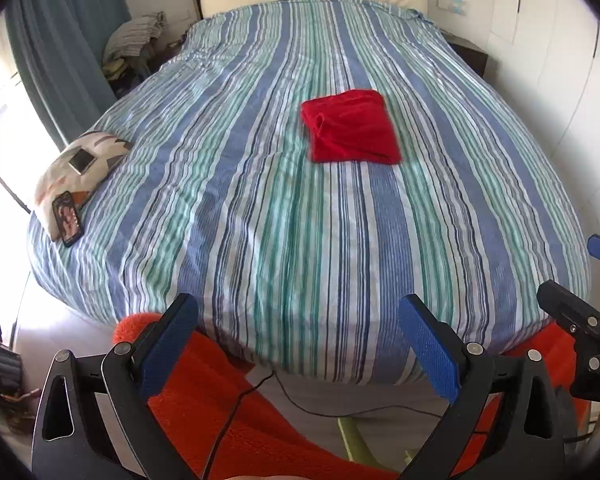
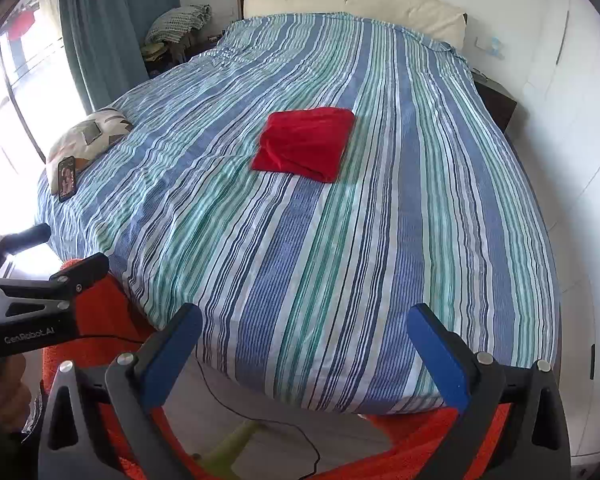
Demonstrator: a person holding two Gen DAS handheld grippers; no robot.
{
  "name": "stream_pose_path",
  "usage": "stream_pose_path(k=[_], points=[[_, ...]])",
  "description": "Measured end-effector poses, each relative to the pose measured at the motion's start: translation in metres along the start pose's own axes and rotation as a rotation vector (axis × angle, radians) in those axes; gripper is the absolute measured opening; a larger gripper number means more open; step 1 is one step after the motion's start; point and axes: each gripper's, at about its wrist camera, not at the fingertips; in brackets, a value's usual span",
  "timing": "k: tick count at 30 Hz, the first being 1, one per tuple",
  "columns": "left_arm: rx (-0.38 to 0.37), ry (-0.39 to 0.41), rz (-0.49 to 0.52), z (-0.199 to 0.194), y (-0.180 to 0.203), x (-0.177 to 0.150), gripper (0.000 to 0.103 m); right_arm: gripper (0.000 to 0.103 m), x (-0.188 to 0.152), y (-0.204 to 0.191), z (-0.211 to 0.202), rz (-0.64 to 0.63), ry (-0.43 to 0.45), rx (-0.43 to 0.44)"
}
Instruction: Fold small clothes
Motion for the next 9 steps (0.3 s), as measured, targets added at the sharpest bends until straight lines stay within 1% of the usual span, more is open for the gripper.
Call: stream_pose_path(k=[5, 9], points=[[-0.014, -0.005, -0.012, 0.0023, 0.0013, -0.0006, 0.101, 0.101, -0.0005, 0.0013, 0.0037, 0.007, -0.007, 0.002], [0.016, 0.018, 0.001, -0.0004, 0.0032, -0.0013, 0.101, 0.101, 0.0003, 0.0010, 0.0041, 0.010, -0.004, 0.009]])
Point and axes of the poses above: each gripper's, at about its wrist camera, not at the fingertips, and z roughly the way its jaws point, y to its right, x to its top, and after that the axes turned 9 degrees about -x, right-handed
